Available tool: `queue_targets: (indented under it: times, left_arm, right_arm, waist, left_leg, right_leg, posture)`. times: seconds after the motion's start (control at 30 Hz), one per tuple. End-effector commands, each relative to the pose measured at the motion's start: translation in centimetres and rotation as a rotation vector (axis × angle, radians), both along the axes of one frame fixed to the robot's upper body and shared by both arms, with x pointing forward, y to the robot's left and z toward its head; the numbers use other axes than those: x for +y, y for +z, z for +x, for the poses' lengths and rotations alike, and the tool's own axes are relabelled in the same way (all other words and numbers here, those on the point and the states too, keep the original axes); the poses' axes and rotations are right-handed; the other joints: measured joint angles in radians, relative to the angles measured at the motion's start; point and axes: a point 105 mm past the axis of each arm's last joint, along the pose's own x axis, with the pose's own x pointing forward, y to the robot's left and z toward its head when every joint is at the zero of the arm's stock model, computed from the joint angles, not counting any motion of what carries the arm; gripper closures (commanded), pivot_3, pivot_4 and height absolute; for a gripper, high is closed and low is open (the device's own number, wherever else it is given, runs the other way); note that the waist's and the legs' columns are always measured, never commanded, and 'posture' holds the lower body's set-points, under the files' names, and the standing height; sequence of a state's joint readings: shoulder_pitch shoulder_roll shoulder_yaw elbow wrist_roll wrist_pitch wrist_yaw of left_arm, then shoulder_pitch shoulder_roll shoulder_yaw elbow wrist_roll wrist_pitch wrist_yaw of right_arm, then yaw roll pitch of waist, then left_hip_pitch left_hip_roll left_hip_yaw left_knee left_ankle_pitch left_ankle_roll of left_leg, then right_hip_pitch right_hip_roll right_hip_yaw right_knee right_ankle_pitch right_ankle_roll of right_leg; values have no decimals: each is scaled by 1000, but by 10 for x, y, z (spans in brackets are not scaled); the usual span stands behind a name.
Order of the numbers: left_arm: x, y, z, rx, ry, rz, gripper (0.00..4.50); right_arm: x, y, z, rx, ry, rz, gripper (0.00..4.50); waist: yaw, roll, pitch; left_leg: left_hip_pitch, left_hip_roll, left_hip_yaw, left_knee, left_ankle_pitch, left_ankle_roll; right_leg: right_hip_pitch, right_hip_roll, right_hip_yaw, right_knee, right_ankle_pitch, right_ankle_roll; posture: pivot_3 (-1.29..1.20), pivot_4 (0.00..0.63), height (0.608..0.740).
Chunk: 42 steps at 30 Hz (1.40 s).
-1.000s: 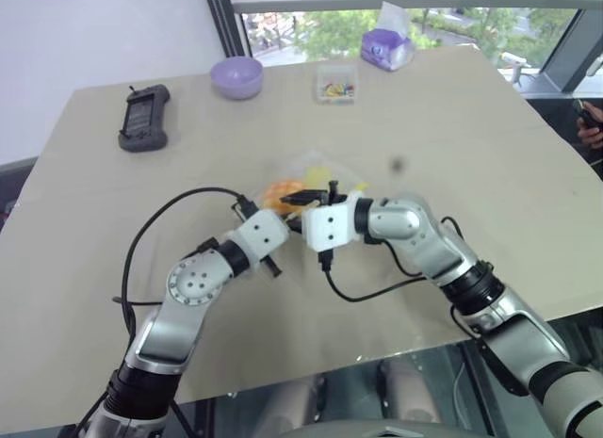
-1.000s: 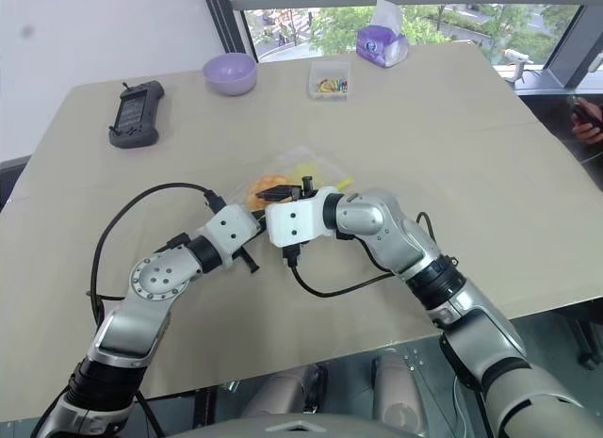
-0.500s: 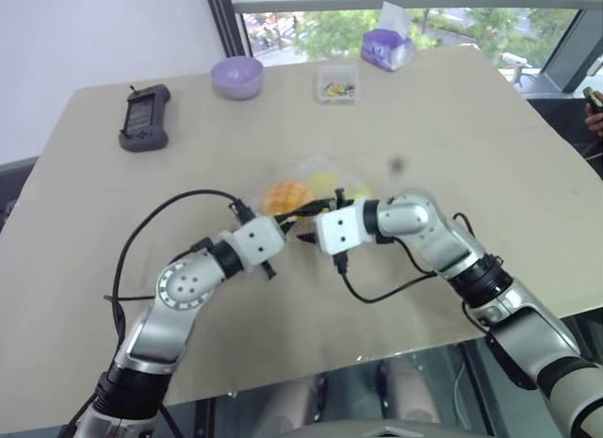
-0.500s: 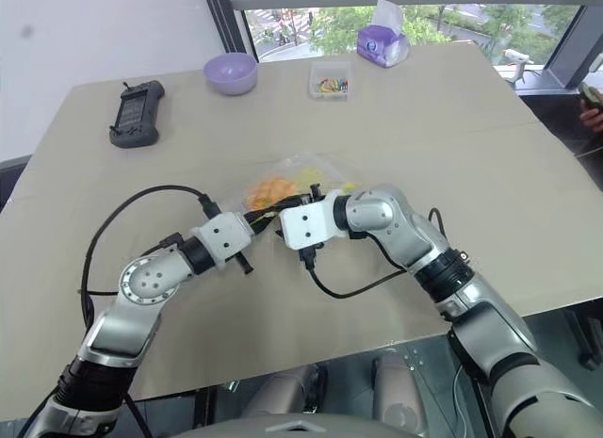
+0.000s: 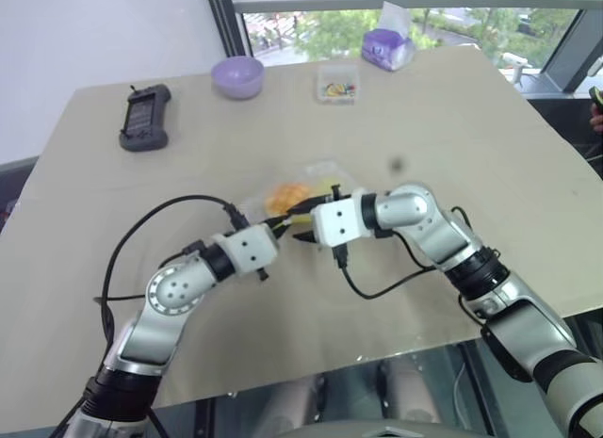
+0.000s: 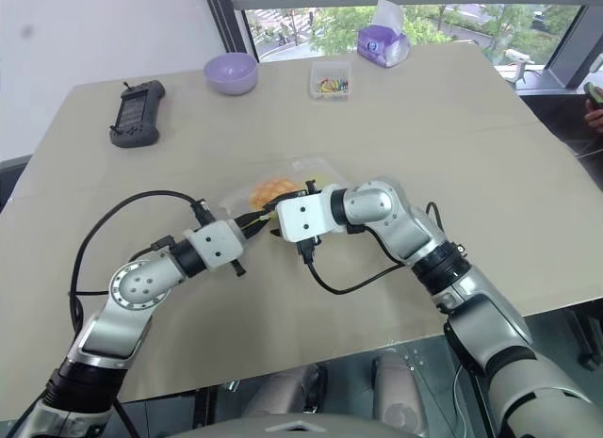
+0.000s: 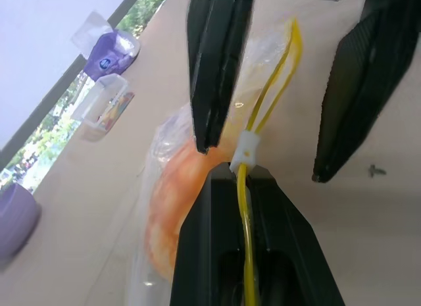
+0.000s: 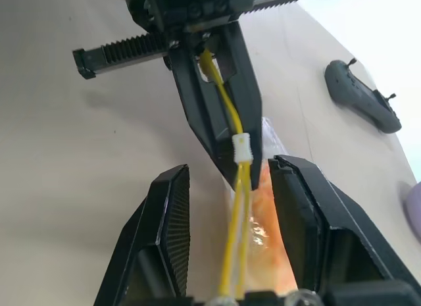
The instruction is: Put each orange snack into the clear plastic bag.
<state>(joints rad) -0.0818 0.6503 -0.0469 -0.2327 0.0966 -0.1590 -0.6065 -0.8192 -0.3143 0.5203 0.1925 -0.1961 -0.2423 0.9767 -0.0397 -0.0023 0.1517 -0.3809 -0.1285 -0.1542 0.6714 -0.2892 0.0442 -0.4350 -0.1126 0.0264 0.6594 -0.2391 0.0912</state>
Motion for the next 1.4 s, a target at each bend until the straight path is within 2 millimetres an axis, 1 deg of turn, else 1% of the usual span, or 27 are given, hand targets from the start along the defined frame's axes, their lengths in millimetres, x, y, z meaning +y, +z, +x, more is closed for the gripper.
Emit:
queue_targets:
  times: [0.03, 0.27, 0.43, 0.5, 0.57, 0.63, 0.67, 1.0, 1.03, 1.07, 1.13, 1.4]
  left_arm:
    - [3, 9, 0, -42, -7, 8, 4500]
    - [-1, 7, -5, -27, -28, 2, 4500]
    - [-3, 8, -8, -26, -35, -6, 4500]
    - [-3, 8, -8, -25, -33, -8, 4500]
    - [-4, 8, -8, -24, -33, -11, 4500]
    - [-5, 9, -8, -24, -34, -14, 4500]
    - [-5, 9, -8, -23, -34, -15, 4500]
    - [-7, 12, -8, -20, -39, -30, 4500]
    - [-7, 12, -7, -20, -38, -31, 4500]
    - [-7, 12, -7, -19, -37, -30, 4500]
    - [-7, 11, -7, -17, -36, -28, 4500]
    - [-9, 10, -8, -14, -41, -33, 4500]
  right_arm:
    - [0, 20, 0, -29, 10, 60, 2408]
    - [5, 17, -1, -21, 10, 75, 2408]
    - [7, 11, -2, -11, 20, 60, 2408]
    - [8, 10, -3, -8, 24, 62, 2937]
    - [9, 10, -4, -7, 28, 62, 3582]
    - [10, 10, -4, -6, 27, 63, 4418]
    - [10, 9, -4, -6, 27, 63, 4468]
    - [11, 7, -5, -7, 29, 50, 4468]
    - [11, 7, -5, -8, 30, 49, 3963]
    - [11, 8, -5, -15, 30, 58, 3734]
    - [12, 10, -5, -22, 29, 69, 2841]
    - [13, 10, -7, -15, 39, 68, 2841]
  waist:
    - [0, 0, 0]
    - [-1, 0, 0]
    - [-1, 0, 0]
    - [-1, 0, 0]
    - [-1, 0, 0]
    - [-1, 0, 0]
    - [-1, 0, 0]
    - [-1, 0, 0]
    - [-1, 0, 0]
    - [-1, 0, 0]
    - [-2, 0, 0]
    - [-1, 0, 0]
  left_leg:
    - [0, 0, 0, 0, 0, 0]
    - [0, 0, 0, 0, 0, 0]
    - [0, 0, 0, 0, 0, 0]
    - [0, 0, 0, 0, 0, 0]
    - [0, 0, 0, 0, 0, 0]
    - [0, 0, 0, 0, 0, 0]
    - [0, 0, 0, 0, 0, 0]
    - [0, 0, 0, 0, 0, 0]
    - [0, 0, 0, 0, 0, 0]
    - [0, 0, 0, 0, 0, 0]
    - [0, 0, 0, 0, 0, 0]
    - [0, 0, 0, 0, 0, 0]
  right_leg:
    - [0, 0, 0, 0, 0, 0]
    - [0, 0, 0, 0, 0, 0]
    - [0, 0, 0, 0, 0, 0]
    - [0, 0, 0, 0, 0, 0]
    - [0, 0, 0, 0, 0, 0]
    - [0, 0, 0, 0, 0, 0]
    - [0, 0, 0, 0, 0, 0]
    - [0, 0, 0, 0, 0, 0]
    - [0, 0, 0, 0, 0, 0]
    - [0, 0, 0, 0, 0, 0]
    - [0, 0, 0, 0, 0, 0]
    - [0, 0, 0, 0, 0, 0]
  posture:
    - [0, 150, 736]
    - [0, 150, 736]
    - [0, 150, 736]
    - [0, 150, 736]
    - [0, 150, 736]
    - [0, 150, 736]
    - [0, 150, 736]
    - [0, 150, 736]
    - [0, 150, 736]
    - [0, 150, 736]
    - [0, 150, 736]
    - [0, 150, 736]
